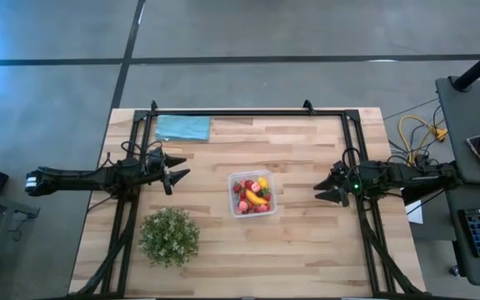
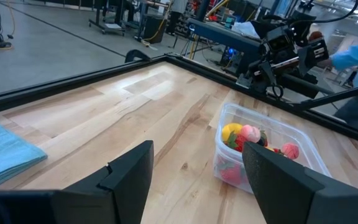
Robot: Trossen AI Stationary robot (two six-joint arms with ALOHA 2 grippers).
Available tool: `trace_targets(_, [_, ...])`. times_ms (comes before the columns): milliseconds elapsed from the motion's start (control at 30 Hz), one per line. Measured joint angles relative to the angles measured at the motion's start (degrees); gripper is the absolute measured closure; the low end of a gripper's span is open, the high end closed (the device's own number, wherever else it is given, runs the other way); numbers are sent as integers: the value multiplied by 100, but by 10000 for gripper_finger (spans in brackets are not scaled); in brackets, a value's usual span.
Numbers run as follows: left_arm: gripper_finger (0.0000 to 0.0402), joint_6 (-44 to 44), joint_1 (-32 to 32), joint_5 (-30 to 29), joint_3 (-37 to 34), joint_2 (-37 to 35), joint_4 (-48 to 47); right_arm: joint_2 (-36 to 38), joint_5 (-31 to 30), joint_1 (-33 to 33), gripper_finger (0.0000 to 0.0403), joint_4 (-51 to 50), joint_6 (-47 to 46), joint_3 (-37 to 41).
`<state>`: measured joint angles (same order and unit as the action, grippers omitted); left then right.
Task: Pick and placing Produce into tupperware
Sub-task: Return to Home Position
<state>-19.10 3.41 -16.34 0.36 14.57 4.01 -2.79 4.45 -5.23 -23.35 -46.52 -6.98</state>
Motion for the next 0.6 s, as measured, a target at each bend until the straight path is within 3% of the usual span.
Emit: trace_targets(600, [168, 1, -1, 0, 0, 0, 0, 0, 0, 0, 123, 0, 2, 2])
